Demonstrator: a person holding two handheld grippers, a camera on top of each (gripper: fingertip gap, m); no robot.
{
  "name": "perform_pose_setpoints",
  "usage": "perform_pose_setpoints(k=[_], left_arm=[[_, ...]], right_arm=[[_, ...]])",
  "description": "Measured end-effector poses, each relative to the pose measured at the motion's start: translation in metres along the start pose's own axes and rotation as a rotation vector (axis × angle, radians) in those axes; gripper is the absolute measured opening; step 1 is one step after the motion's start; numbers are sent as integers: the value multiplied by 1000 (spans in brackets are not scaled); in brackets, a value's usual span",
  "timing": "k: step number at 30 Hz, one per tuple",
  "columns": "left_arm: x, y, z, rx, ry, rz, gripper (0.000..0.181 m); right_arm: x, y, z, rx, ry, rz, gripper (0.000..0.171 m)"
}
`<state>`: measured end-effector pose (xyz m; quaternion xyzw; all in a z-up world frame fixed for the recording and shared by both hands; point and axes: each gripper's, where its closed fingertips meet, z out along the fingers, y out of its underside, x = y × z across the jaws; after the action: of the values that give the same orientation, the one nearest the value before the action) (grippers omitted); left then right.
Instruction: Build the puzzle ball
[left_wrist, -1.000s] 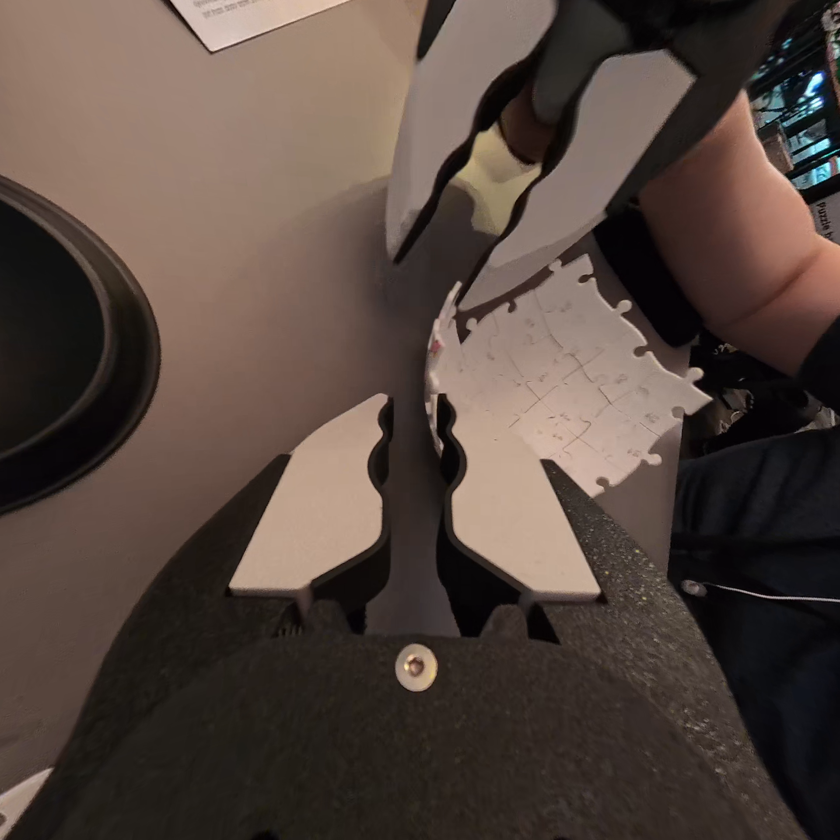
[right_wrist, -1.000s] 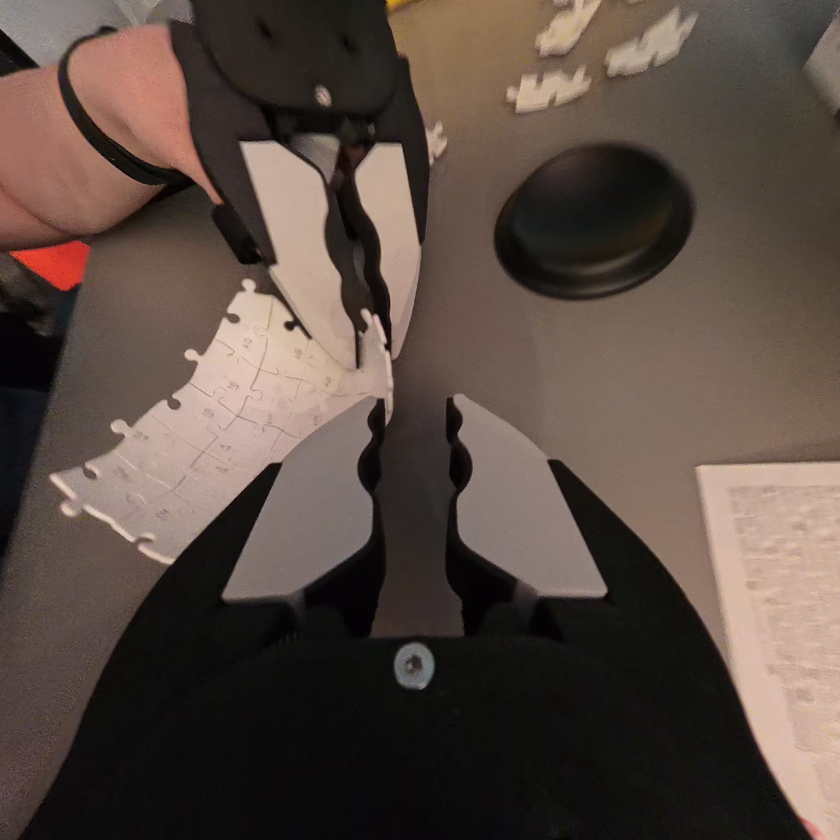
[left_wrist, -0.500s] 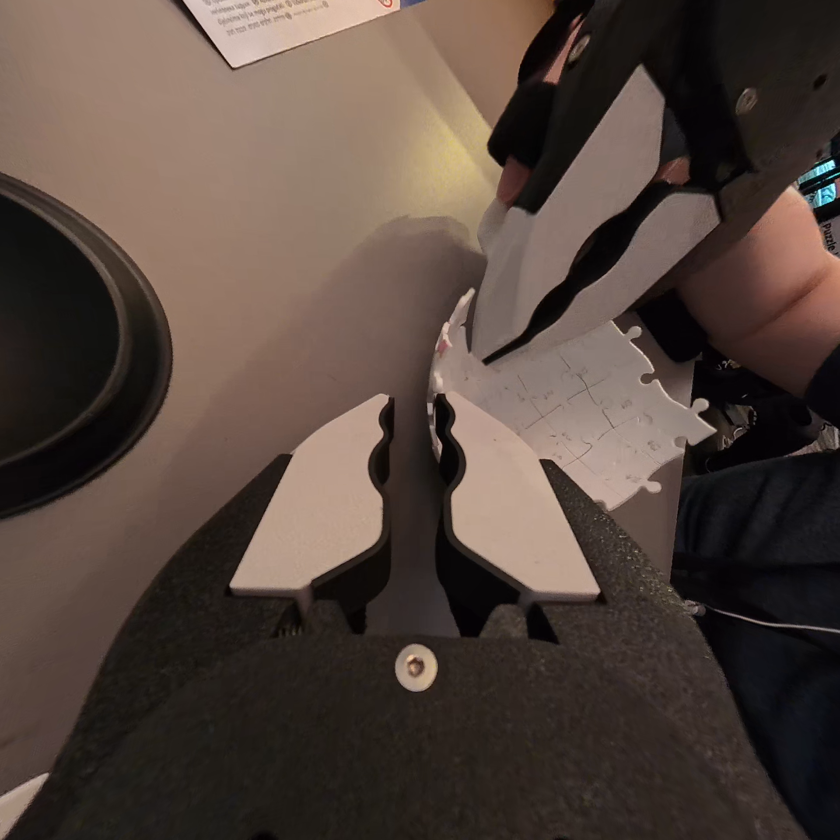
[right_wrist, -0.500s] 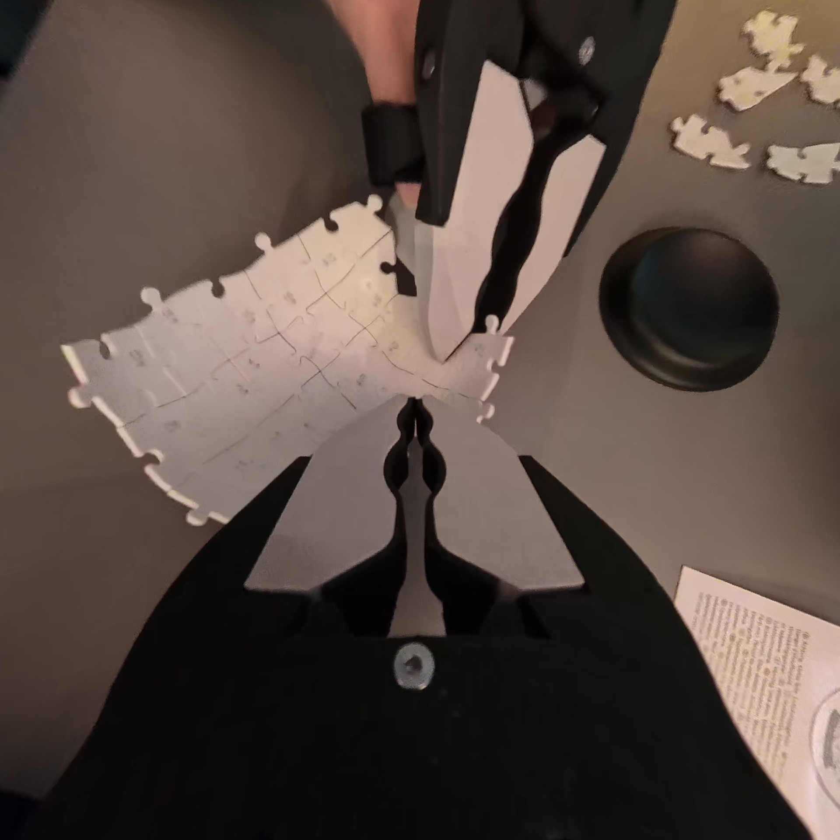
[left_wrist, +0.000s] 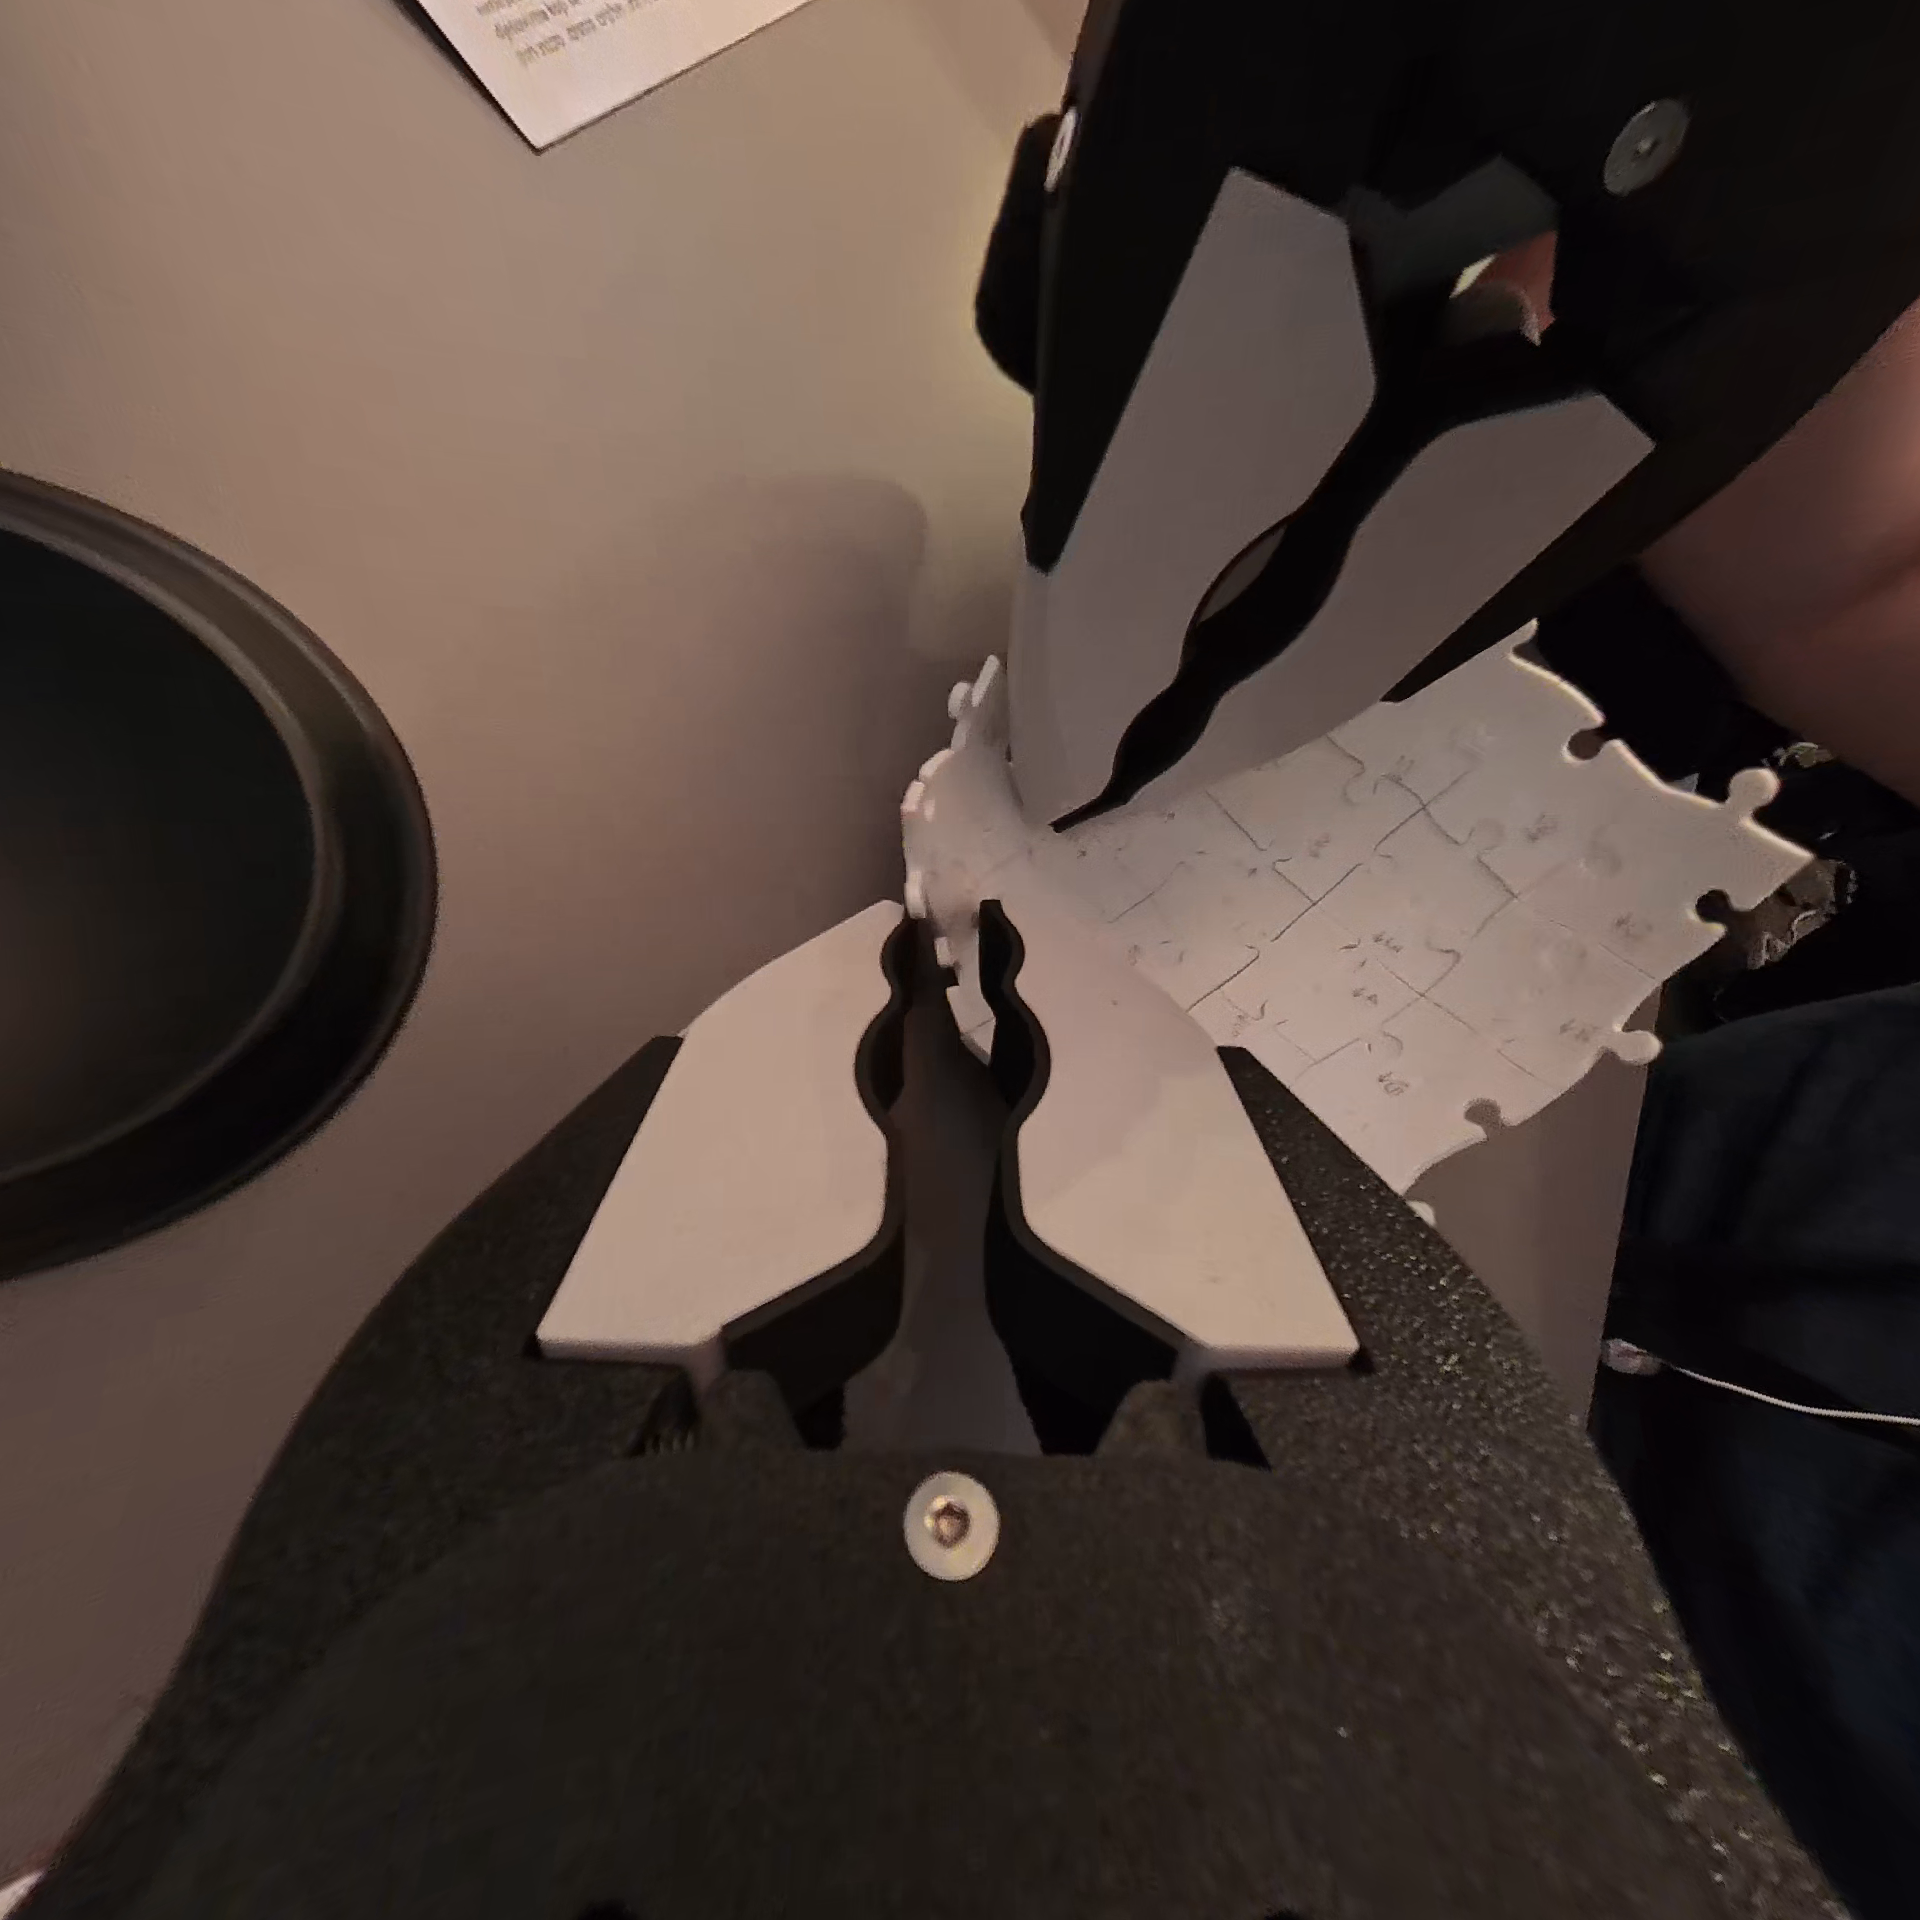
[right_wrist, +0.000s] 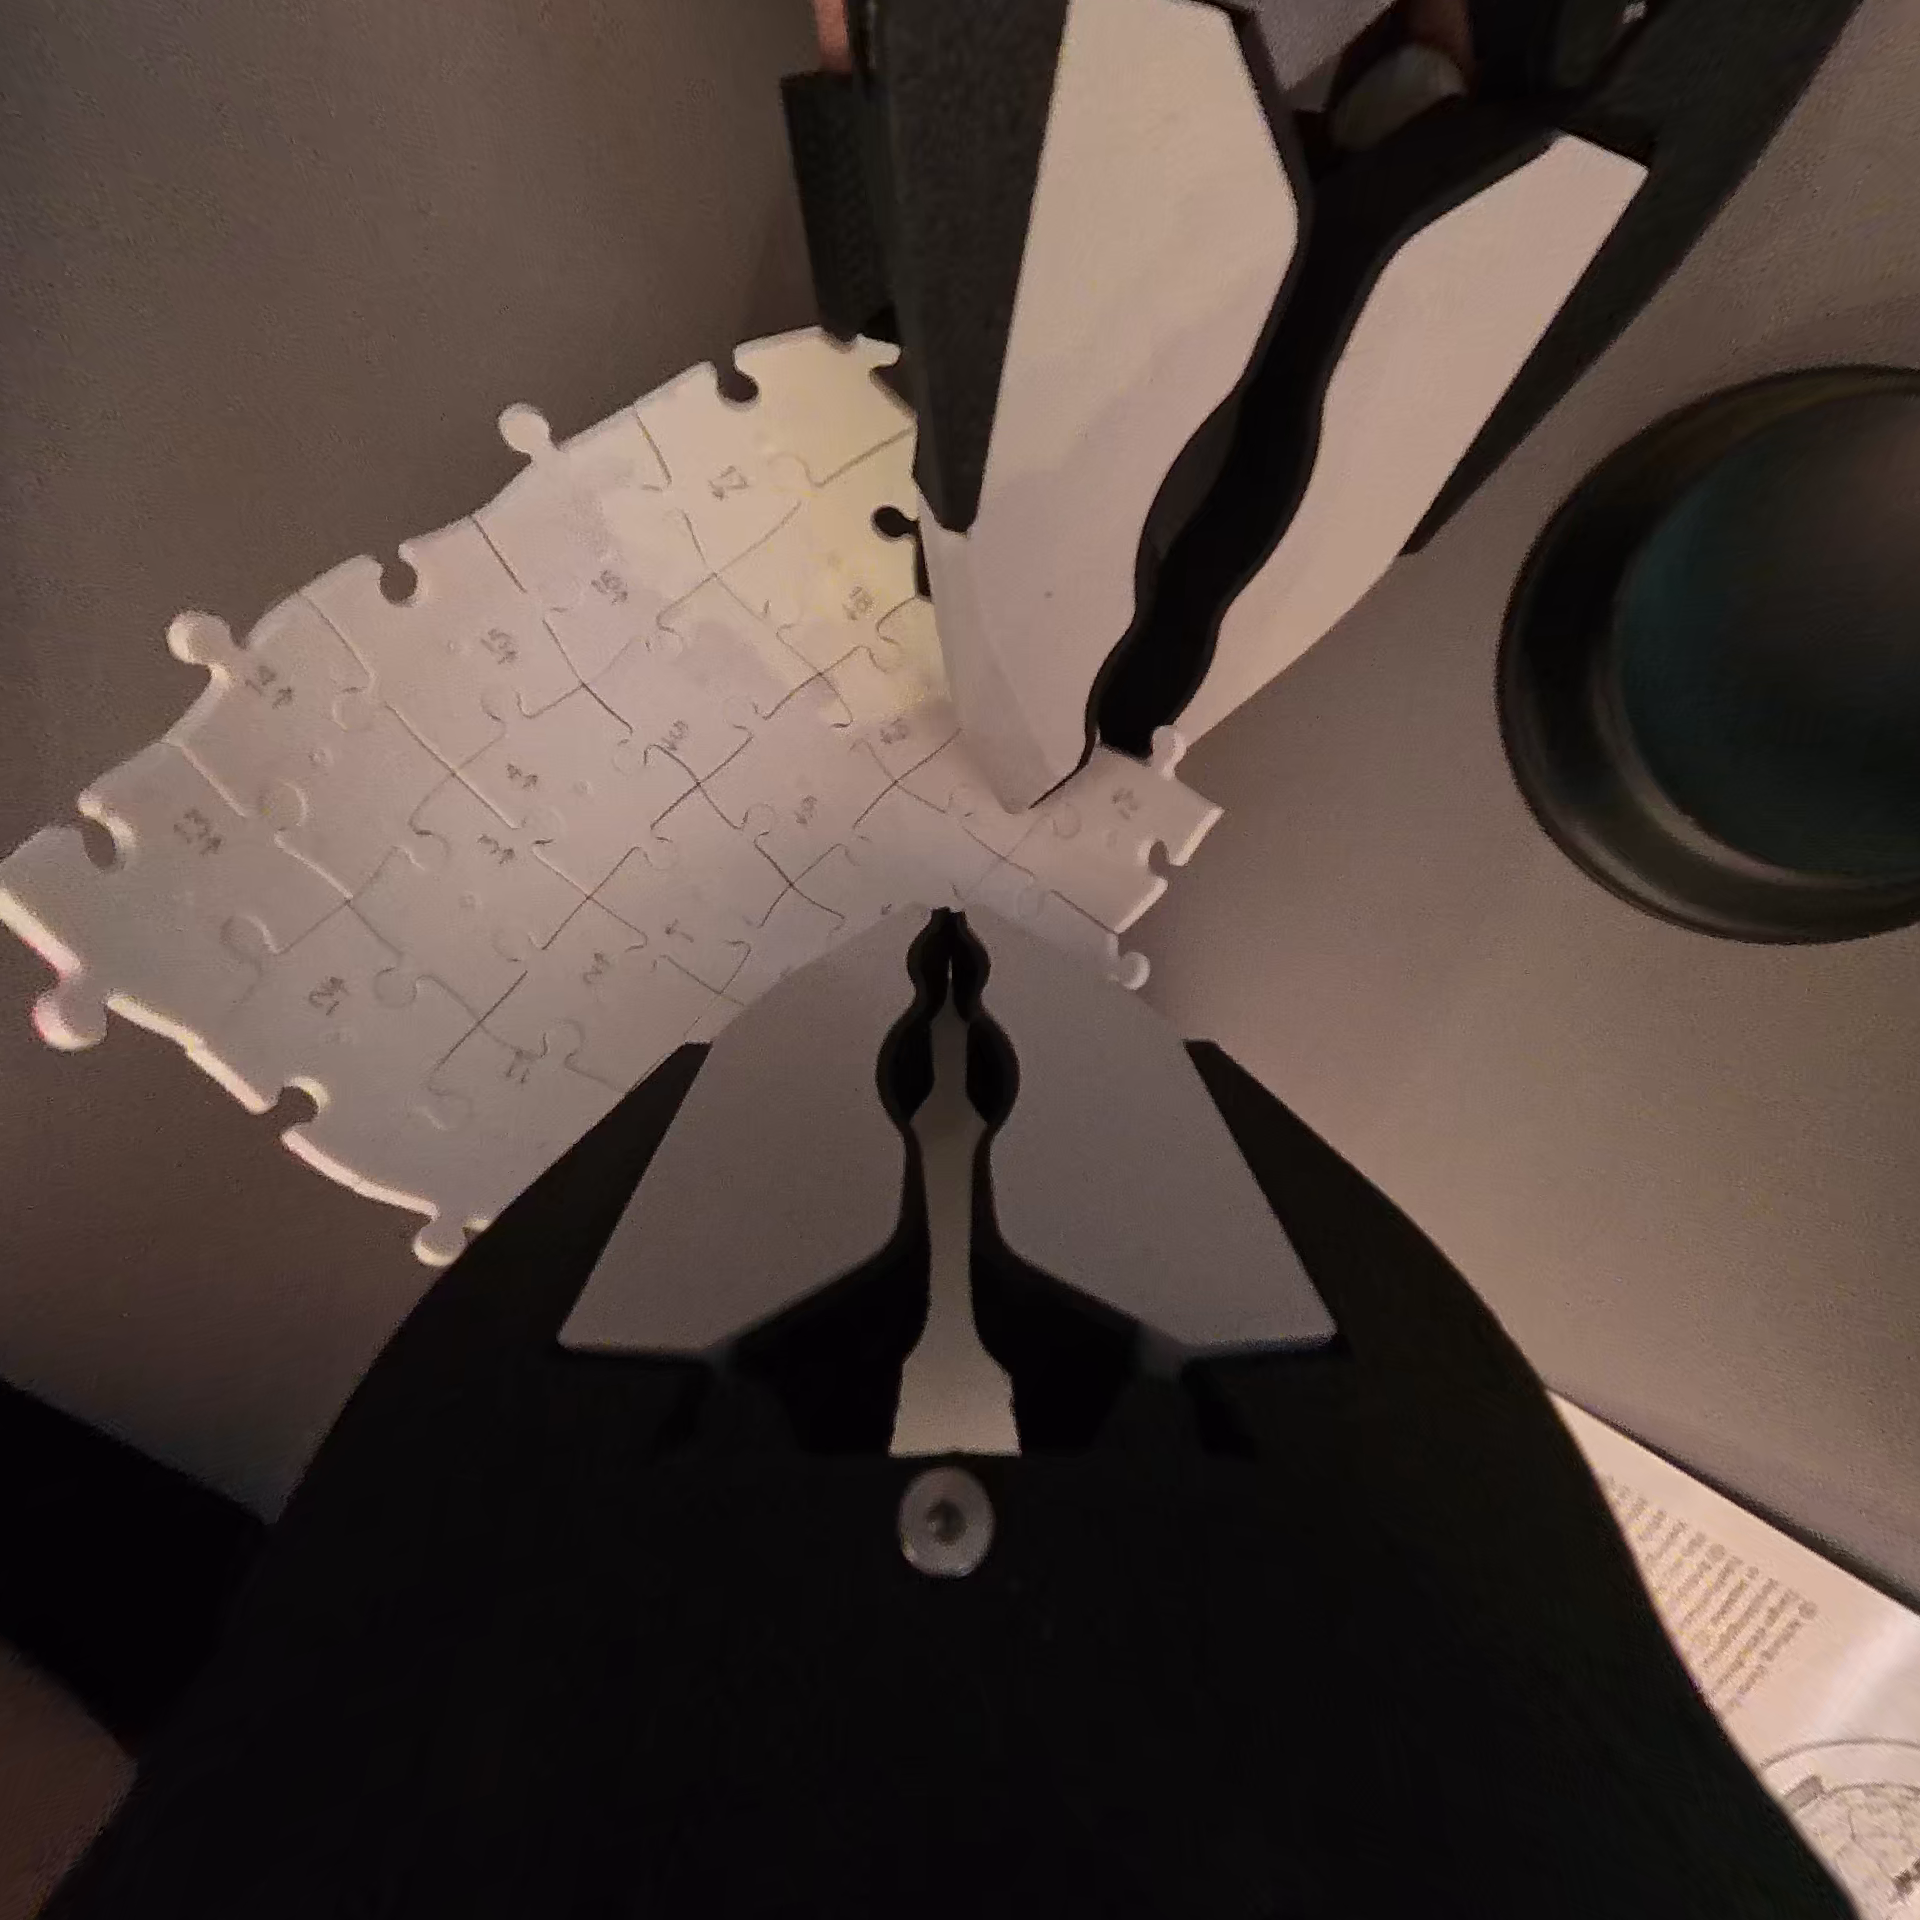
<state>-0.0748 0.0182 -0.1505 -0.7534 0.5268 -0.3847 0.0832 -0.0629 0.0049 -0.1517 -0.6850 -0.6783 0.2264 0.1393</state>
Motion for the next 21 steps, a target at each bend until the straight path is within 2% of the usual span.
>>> perform_pose_setpoints(k=[6,21], left_arm=[[-2,-3,0,10,16,-17,10],[-5,-8,-6,56,87,-110,15]], right_arm=[[1,-2,2,32,-46,-23,1],[2,1,5,-28,-82,11,1]])
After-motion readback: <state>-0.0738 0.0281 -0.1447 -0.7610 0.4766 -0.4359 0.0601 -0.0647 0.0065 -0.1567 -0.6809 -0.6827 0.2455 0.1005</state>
